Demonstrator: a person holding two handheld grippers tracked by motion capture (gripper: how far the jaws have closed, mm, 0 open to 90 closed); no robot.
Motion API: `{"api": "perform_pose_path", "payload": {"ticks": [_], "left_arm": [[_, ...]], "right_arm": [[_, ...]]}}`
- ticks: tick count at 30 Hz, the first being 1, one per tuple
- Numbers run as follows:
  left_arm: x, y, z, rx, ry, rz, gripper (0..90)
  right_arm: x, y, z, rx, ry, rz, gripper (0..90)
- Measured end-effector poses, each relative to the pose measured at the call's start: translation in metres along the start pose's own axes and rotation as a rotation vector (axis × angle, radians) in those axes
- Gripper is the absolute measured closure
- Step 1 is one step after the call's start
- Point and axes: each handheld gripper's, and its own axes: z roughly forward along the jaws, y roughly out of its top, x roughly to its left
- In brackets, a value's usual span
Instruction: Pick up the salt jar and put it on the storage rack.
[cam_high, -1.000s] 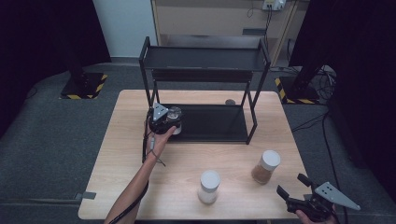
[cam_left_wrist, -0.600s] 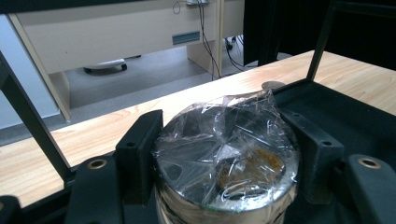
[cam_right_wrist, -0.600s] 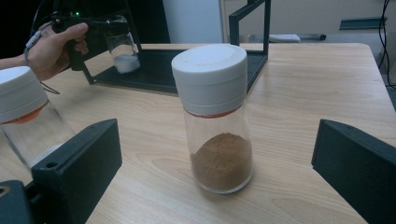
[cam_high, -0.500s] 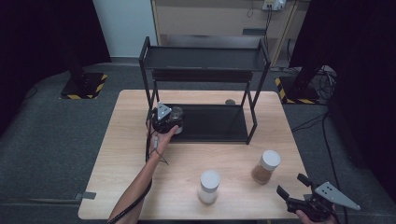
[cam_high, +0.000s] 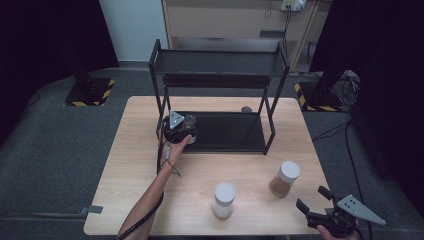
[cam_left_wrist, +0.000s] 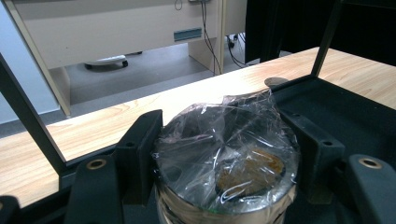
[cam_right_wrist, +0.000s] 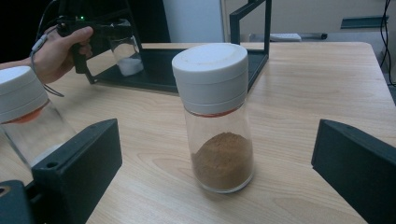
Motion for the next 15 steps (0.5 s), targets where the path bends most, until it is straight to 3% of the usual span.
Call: {"api": "perform_pose_path", "payload": {"ticks": [4, 15], "left_arm": [[0.0, 0.004, 0.0, -0.003, -0.001, -0.023, 24.4], [-0.001, 0.024, -0.007, -0.03, -0.013, -0.008, 6.1]], "right_arm": [[0.0, 0.0, 0.0, 0.0, 0.0, 0.0, 2.1], [0.0, 0.0, 0.0, 0.0, 0.005, -0.002, 2.1]]}}
